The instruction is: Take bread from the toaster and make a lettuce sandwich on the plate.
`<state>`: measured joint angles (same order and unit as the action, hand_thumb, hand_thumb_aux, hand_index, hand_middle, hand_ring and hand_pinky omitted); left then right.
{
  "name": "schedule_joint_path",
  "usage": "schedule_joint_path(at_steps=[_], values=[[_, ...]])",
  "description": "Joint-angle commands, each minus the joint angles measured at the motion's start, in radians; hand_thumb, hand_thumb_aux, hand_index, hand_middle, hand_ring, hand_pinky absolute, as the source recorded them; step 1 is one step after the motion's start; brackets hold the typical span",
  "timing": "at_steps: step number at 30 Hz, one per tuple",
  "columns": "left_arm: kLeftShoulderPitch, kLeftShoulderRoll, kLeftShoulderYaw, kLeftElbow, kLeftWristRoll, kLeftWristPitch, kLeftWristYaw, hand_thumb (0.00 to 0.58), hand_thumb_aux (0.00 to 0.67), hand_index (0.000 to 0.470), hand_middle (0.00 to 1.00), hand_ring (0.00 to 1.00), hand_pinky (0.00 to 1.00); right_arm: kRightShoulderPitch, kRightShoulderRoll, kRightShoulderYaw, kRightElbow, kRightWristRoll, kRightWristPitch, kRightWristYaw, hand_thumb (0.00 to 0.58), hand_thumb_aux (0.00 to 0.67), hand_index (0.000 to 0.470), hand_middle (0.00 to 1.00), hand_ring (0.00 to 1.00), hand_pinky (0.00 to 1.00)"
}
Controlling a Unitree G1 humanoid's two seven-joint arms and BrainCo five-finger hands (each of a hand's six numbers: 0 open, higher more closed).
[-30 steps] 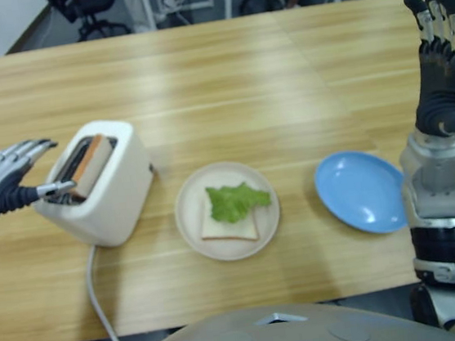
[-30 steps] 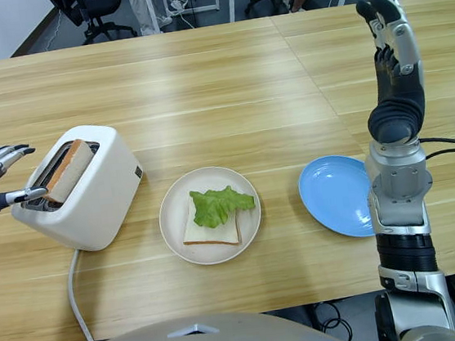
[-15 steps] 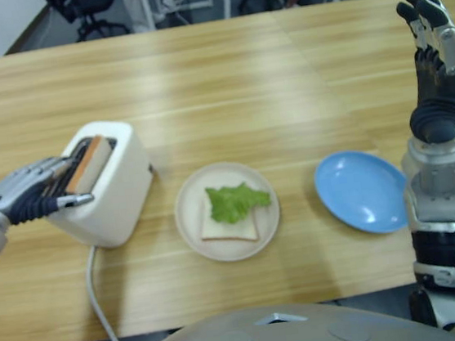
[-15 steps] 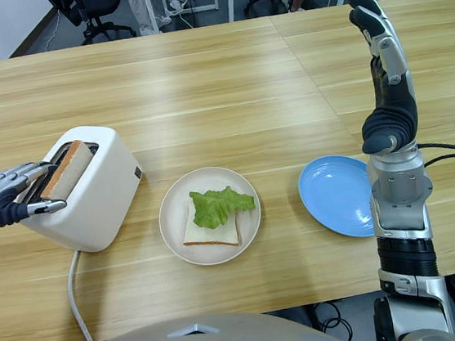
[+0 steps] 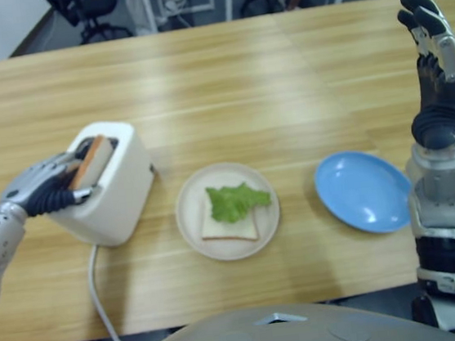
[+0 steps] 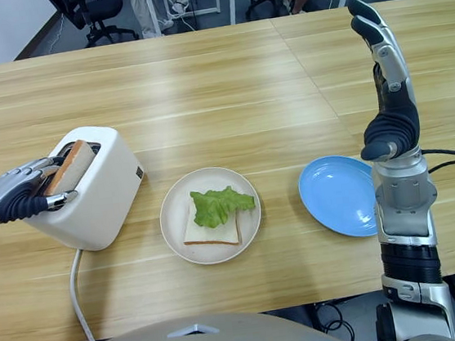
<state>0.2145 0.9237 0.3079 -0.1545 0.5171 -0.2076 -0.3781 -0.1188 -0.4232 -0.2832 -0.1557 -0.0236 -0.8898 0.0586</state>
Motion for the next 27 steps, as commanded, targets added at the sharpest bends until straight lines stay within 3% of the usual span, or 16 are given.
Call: schedule_joint_path(at_steps=[1,17,18,27], values=[[0.004,-0.016,-0.043,0.061,0.005,0.033,-0.014,0.58,0.67,0.46,0.0,0.0,0.0,0.011,0.002,-0.023,-0.01,-0.002,-0.003,0.004,0.0,0.0,0.0,0.0,0.0,0.0],[-0.063,-0.063,-0.081,0.129,-0.087,0.018,0.024,0.58,0.67,0.46,0.0,0.0,0.0,0.039,0.013,-0.038,-0.028,-0.014,0.003,0.008,0.0,0.0,0.0,0.0,0.0,0.0],[-0.074,-0.068,-0.067,0.131,-0.1,0.019,0.037,0.58,0.67,0.46,1.0,1.0,1.0,0.038,0.013,-0.036,-0.028,-0.017,0.003,0.009,0.0,0.0,0.0,0.0,0.0,0.0],[-0.175,-0.109,0.038,0.128,-0.139,-0.005,0.211,0.58,0.67,0.46,1.0,1.0,1.0,0.039,0.012,-0.037,-0.027,-0.014,0.007,0.013,0.0,0.0,0.0,0.0,0.0,0.0]])
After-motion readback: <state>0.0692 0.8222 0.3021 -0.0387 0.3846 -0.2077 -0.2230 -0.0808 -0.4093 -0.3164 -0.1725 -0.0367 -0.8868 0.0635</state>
